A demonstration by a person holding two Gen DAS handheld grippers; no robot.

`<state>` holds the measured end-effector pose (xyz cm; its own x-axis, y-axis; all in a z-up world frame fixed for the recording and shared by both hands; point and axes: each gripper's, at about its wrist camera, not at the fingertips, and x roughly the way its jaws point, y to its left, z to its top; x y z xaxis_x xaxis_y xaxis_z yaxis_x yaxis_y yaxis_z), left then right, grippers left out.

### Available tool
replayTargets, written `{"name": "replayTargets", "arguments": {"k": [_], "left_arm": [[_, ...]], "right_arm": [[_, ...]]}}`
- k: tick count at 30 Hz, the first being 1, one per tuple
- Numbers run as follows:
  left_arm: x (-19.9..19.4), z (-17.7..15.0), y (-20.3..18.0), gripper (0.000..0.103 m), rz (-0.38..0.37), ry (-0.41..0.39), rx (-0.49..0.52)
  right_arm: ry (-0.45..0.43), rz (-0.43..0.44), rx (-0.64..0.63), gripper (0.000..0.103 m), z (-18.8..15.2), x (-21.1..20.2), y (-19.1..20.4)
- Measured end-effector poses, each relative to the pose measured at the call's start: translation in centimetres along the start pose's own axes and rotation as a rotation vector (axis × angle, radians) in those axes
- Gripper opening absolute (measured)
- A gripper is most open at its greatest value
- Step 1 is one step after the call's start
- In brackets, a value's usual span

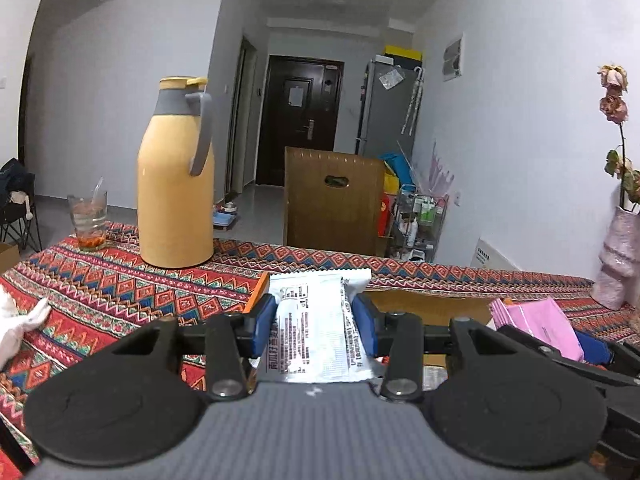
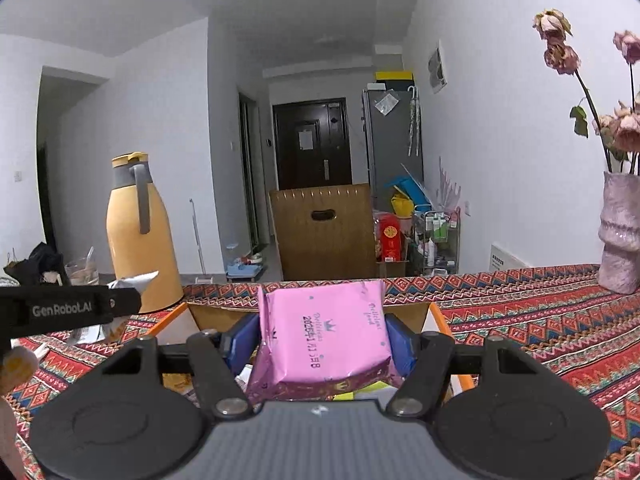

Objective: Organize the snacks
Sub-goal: 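Carry both held packets toward the orange box, then lower both packets into the orange box and open both tools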

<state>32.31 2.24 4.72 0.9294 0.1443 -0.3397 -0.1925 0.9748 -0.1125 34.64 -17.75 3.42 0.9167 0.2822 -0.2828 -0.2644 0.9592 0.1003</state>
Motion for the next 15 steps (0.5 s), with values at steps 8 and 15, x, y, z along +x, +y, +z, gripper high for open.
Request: {"name": "replayTargets", "arguments": {"k": [8,15], "left_arm": [[1.7,-1.2,1.5,0.044,0.001,0.047,-0.028],[1.6,-1.8,0.9,0.044,-0.003,0.043,-0.002]], "right_arm": [[0.052,-0.001,0.008,0.066,-1.9,1.5,-0.5],[0.076,-0.016,0.008,0.066,-2.5,2.1,-0.4]]}}
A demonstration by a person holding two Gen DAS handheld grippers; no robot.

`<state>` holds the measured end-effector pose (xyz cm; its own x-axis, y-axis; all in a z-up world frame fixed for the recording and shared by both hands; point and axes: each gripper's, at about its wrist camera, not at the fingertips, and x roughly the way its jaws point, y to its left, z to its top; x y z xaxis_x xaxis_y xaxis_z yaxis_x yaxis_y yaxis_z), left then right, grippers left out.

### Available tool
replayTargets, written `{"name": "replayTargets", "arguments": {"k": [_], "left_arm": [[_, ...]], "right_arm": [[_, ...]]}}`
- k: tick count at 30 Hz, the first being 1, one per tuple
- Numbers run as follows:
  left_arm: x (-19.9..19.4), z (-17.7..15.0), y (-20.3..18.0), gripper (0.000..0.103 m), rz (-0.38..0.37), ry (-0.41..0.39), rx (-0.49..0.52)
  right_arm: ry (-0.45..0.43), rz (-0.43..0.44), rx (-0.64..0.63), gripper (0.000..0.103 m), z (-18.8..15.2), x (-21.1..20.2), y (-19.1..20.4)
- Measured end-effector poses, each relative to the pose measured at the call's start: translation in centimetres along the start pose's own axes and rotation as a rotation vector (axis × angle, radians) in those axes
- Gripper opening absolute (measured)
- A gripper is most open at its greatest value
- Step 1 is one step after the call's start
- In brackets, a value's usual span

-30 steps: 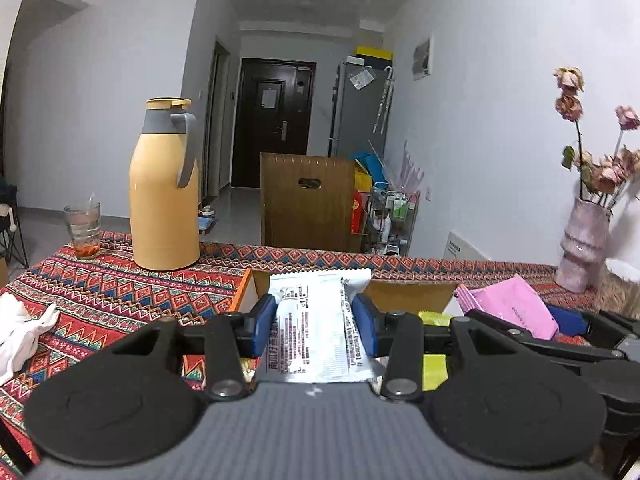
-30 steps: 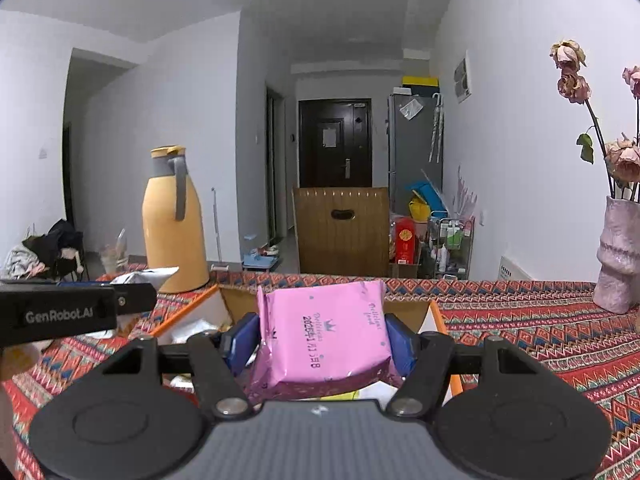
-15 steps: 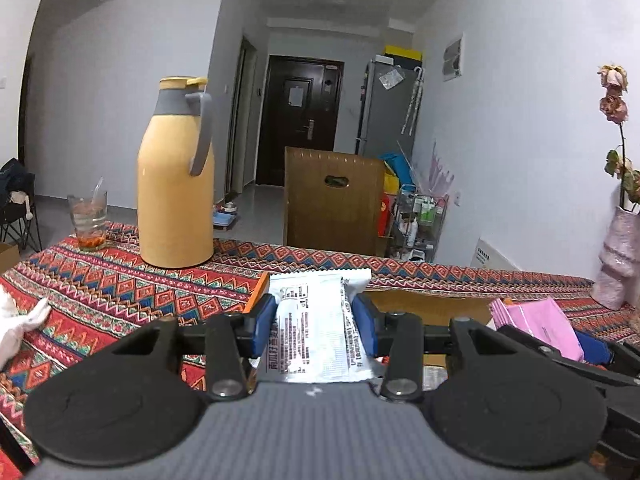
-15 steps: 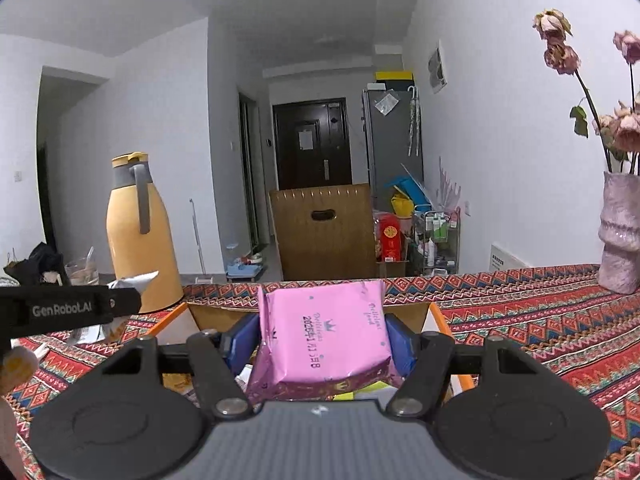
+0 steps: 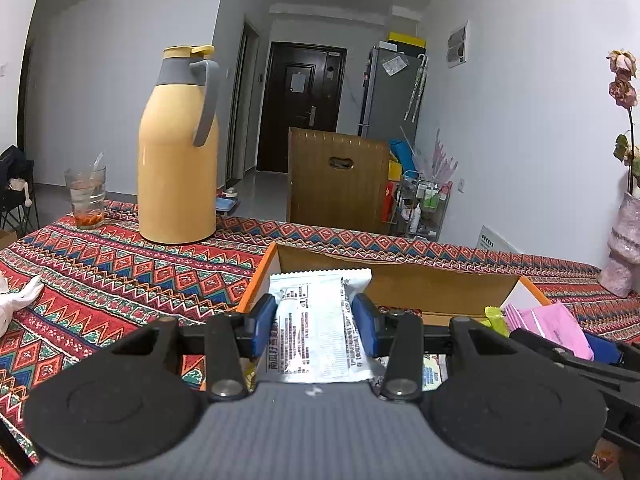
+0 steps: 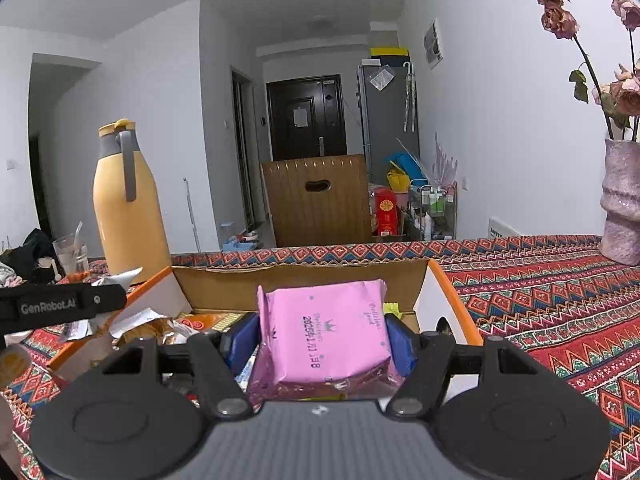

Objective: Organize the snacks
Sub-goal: 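Lower both packets into the orange box and open both tools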

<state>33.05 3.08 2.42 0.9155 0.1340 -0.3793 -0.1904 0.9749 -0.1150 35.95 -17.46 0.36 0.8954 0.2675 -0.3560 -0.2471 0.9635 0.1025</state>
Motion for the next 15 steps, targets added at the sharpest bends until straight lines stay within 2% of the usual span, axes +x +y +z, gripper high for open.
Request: {"name": "replayTargets", "arguments": {"k": [4,6,8,10,11,12,15], "left_arm": [[0.1,-0.1,-0.2,0.044,0.002,0.003,0.009],[0.0,-0.1,-0.2,0.049,0.001,-0.001,0.004],[-0.2,-0.1,0.0,0.058,0.001,-0.010,-0.004],[-0.4,0.0,0.0,0.083,0.004,-0.027,-0.010],[-0.6,0.0,0.0,0.090,0.010,-0.038,-0.014],[-0.8,0.0,0.1,0.103,0.022,-0.051,-0.019],[-1.3,0.1,0.2,0.103,0.028,-0.076,-0.030]], "right_arm": [[-0.004,0.005,-0.001,0.068,0.0,-0.3,0.2],[-0.001,0.002,0.001,0.075,0.1,-0.3,0.1],[0.009,-0.017,0.005,0.078,0.1,-0.3,0.1],[0.011,-0.035,0.012,0.087,0.1,-0.3,-0.1],[0.008,-0.037,0.023,0.095,0.2,-0.4,-0.2],[0.007,-0.039,0.031,0.101,0.2,-0.5,-0.4],[0.006,-0.049,0.054,0.103,0.2,-0.8,-0.7]]}}
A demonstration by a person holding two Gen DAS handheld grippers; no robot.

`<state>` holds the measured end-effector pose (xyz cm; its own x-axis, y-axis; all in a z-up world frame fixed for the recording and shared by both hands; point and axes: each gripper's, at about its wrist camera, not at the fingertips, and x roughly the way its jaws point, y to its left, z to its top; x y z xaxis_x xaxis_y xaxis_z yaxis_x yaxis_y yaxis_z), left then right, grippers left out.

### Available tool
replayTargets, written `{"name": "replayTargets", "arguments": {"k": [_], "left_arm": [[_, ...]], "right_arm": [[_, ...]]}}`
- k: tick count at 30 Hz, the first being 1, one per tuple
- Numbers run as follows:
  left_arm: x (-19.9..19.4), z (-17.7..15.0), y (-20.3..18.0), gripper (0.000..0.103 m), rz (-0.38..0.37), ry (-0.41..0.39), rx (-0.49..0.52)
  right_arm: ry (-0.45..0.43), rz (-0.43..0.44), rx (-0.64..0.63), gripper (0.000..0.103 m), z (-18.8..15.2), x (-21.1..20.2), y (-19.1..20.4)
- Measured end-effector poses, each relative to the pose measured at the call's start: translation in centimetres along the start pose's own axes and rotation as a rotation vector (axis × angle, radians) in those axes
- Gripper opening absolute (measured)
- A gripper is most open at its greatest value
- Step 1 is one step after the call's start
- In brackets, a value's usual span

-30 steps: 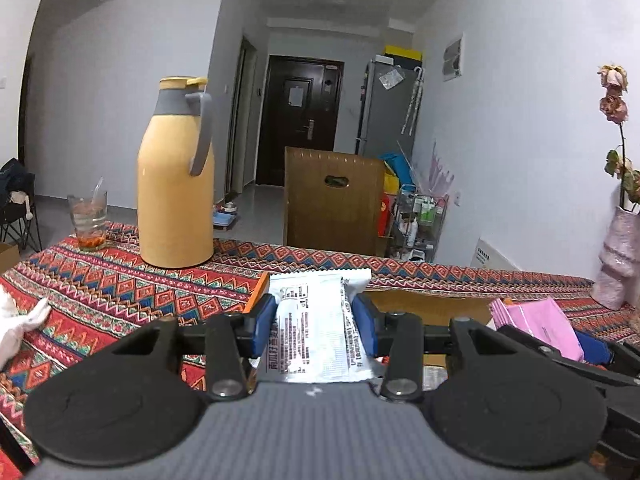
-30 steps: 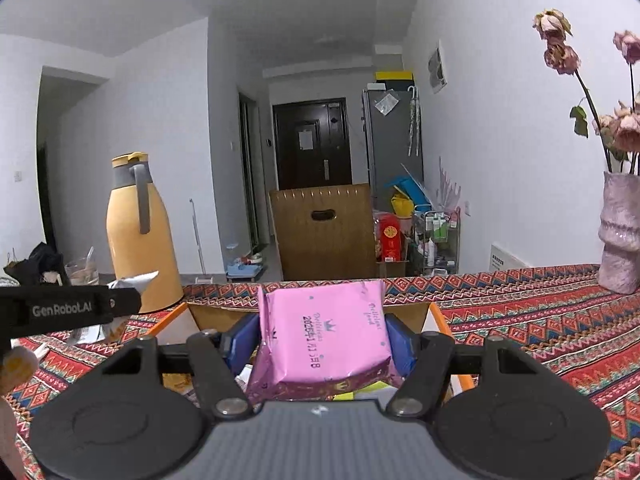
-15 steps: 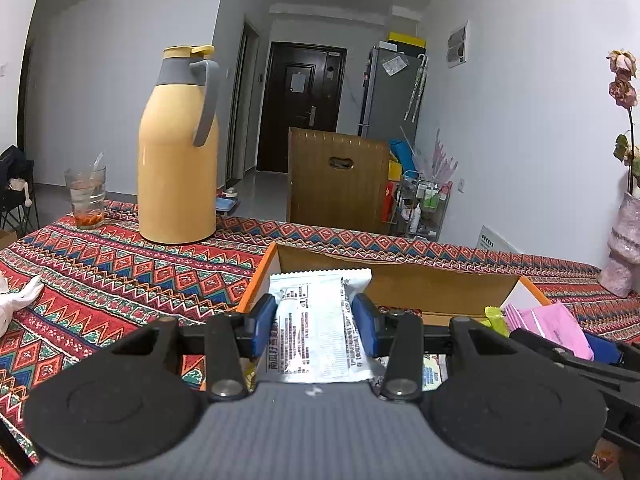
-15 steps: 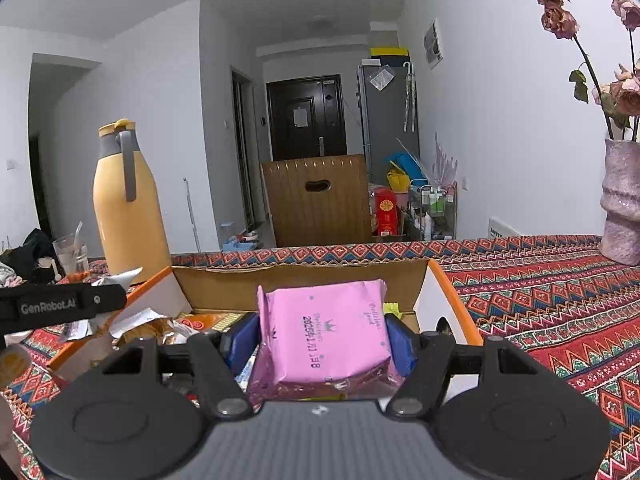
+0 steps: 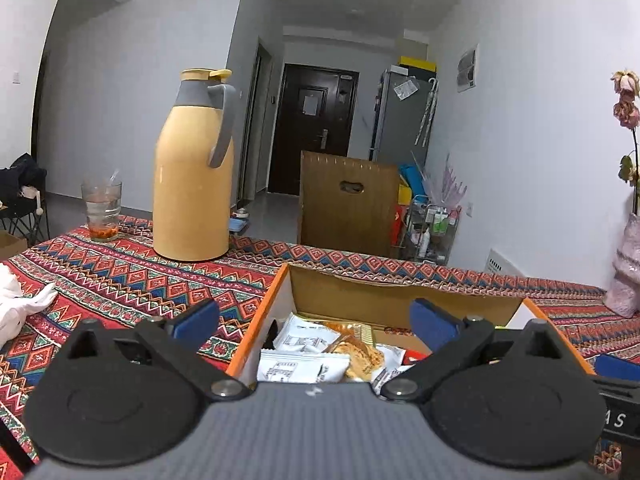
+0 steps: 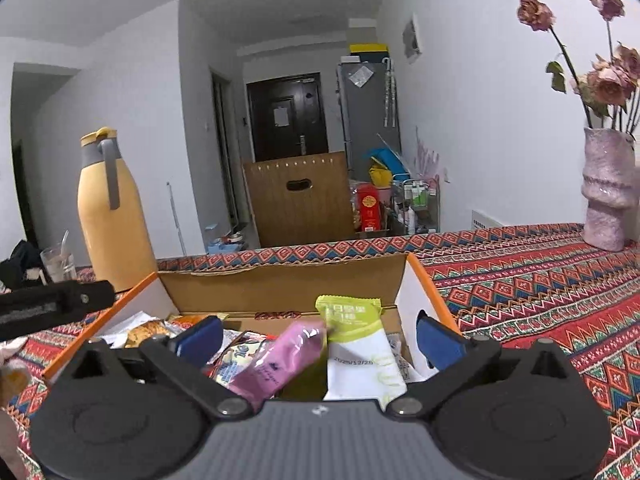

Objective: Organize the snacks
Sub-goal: 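Lower both packets into the orange box and open both tools, then move both open tools back to the remaining packets beside the box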

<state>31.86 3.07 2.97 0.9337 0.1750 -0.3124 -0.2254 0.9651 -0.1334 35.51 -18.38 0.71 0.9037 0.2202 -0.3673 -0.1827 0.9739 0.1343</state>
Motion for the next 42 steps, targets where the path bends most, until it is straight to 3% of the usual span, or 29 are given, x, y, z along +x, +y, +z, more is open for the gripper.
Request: {"name": "replayTargets", "arguments": {"k": [22,42], "left_arm": [[-0.6,0.3,0.0,0.103,0.017,0.031,-0.024],[-7.7,3.5,1.3,0.103,-0.008,0.022,-0.013]], "right_arm": [[-0.018,-0.019,0.038,0.103,0.3,-0.8,-0.5],[-0.102,0.012,0.019,0.103,2.4,-4.7,0.1]]}}
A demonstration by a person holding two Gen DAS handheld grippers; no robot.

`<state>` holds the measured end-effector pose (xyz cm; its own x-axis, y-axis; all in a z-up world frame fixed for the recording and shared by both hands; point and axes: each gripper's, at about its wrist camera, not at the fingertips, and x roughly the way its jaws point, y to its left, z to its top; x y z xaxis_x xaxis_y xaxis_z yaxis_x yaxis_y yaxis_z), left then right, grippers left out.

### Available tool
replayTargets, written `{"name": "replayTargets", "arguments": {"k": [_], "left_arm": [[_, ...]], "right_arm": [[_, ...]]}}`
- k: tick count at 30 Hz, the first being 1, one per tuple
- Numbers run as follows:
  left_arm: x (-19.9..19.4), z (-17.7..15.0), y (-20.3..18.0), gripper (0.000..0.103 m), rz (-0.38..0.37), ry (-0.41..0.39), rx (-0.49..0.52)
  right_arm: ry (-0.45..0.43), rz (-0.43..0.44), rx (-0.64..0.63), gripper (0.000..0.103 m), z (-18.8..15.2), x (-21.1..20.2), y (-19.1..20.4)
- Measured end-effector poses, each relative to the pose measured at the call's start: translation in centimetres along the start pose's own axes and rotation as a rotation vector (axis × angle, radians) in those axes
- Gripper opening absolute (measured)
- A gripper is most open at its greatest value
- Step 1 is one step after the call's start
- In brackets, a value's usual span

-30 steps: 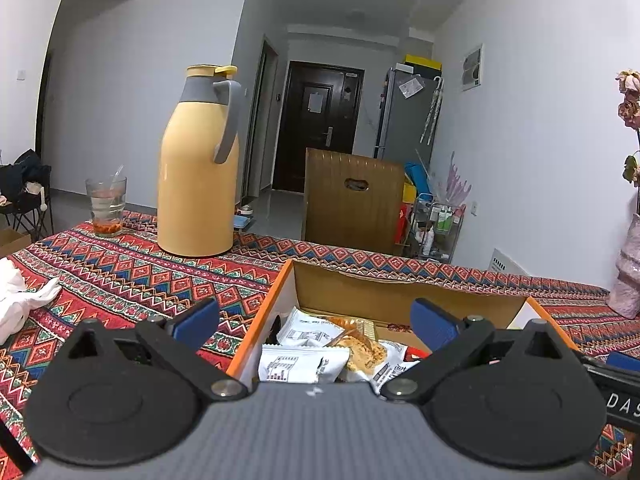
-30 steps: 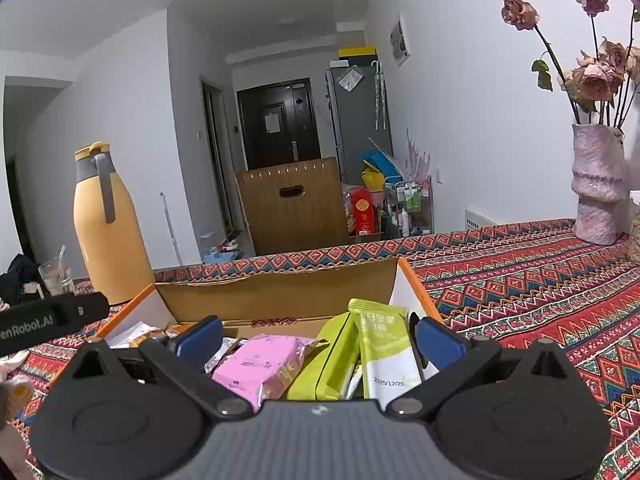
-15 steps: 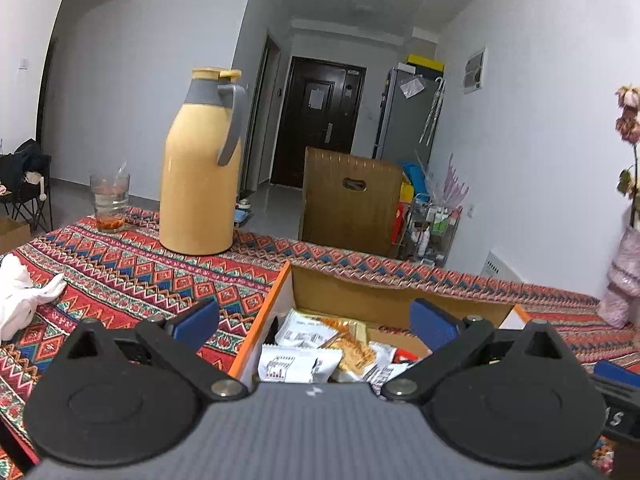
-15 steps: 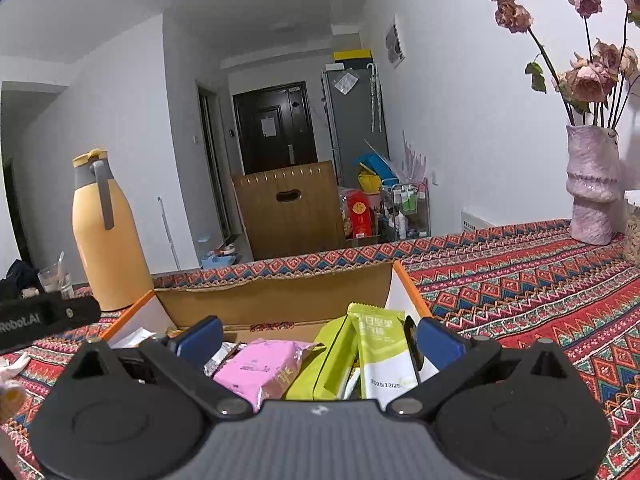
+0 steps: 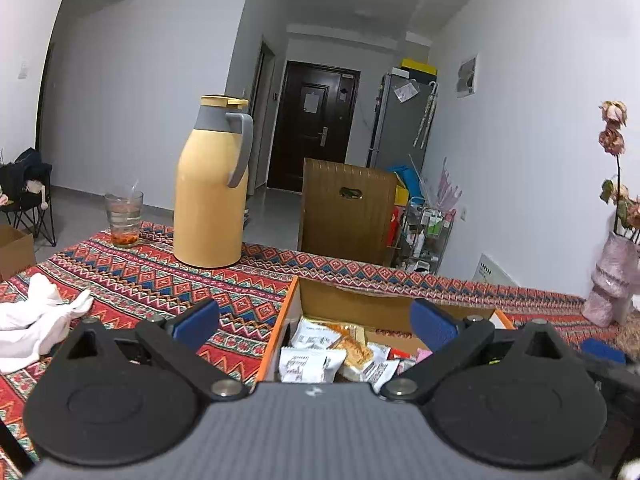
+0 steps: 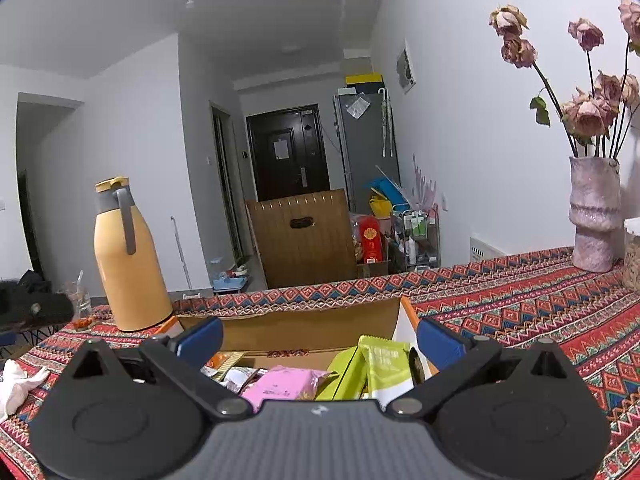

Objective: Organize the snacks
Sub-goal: 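Move both open tools back to the remaining packets beside the box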

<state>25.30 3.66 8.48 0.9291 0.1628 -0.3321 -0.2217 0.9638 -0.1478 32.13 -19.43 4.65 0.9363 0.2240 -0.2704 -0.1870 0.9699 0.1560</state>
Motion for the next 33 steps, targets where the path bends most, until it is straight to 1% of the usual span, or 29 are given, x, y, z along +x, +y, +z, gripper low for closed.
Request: {"name": "replayTargets", "arguments": {"k": [6,10,14,18,21,26,29,33], "left_arm": [[-1.5,-1.4,0.3,0.103,-0.016,0.037,0.045],[-1.8,-3.0,1.0,0.103,-0.019,0.076,0.062],[-2.0,-4.6,2.2,0.103,-0.009,0.116,0.056],[-2.0,-6.0,3.4,0.103,-0.005,0.152,0.047],[-2.1,-7.1,4.0,0.103,-0.010,0.158,0.055],[-2.1,-9.0,4.3,0.103,-0.018,0.136,0.081],[-1.3,-9.8,4.6,0.103,-0.016,0.160,0.083],[-0.7,-10.0,5.0,0.103,-0.027,0.192,0.058]], "right_arm": [[-0.006,0.005,-0.006,0.103,0.9,-1.6,0.2],[0.013,-0.001,-0.021,0.103,0.5,-2.8,0.1],[0.057,-0.011,-0.031,0.103,-0.9,-3.9,-0.1],[0.120,-0.021,-0.023,0.103,-3.2,-5.1,-0.6],[0.168,-0.021,-0.025,0.103,-4.9,-5.9,-0.9],[0.220,-0.029,-0.042,0.103,-6.7,-6.8,-0.8],[0.246,-0.036,-0.045,0.103,-7.4,-6.8,-0.8],[0.275,-0.043,-0.050,0.103,-8.0,-6.4,-0.4]]}}
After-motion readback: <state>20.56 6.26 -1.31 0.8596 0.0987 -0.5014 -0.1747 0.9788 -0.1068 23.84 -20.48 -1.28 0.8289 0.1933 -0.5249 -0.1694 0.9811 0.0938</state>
